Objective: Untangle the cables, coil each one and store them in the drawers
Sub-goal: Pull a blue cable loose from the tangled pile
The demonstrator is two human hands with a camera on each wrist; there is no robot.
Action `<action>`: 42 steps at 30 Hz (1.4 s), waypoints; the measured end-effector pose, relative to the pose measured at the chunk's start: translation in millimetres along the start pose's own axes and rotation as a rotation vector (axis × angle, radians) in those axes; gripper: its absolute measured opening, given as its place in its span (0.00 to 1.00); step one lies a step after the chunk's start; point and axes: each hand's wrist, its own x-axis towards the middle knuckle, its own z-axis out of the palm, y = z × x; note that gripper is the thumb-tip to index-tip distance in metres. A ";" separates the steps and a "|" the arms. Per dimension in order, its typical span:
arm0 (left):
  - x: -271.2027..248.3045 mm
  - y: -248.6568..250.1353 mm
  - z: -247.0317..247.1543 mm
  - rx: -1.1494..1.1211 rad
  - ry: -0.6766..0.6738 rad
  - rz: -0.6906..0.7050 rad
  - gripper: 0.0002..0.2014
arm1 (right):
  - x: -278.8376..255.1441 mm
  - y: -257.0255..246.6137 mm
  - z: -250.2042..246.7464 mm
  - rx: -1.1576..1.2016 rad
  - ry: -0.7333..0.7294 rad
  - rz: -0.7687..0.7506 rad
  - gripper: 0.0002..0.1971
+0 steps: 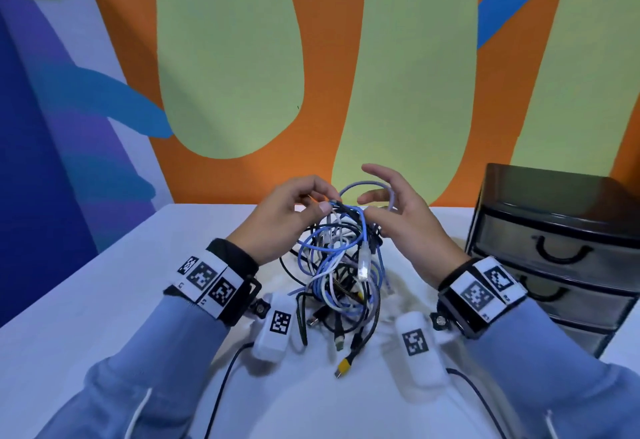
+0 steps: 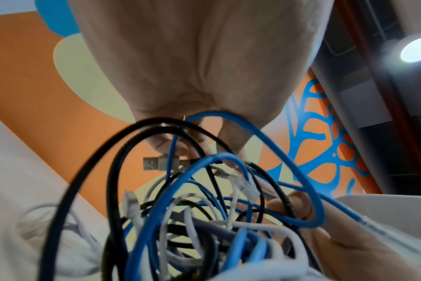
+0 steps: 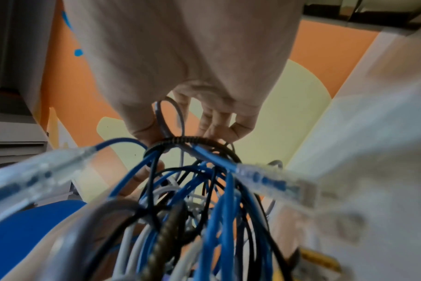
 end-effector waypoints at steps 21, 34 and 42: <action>1.0 -2.9 -3.2 -0.121 0.216 -0.078 0.04 | 1.9 9.2 2.8 0.148 0.185 0.028 0.06; -4.1 7.5 5.4 -0.031 0.098 -0.076 0.03 | 0.6 6.3 6.2 0.153 0.167 0.068 0.11; -4.9 9.6 5.4 -0.128 0.152 -0.062 0.05 | 0.3 9.6 1.9 0.200 0.052 0.007 0.28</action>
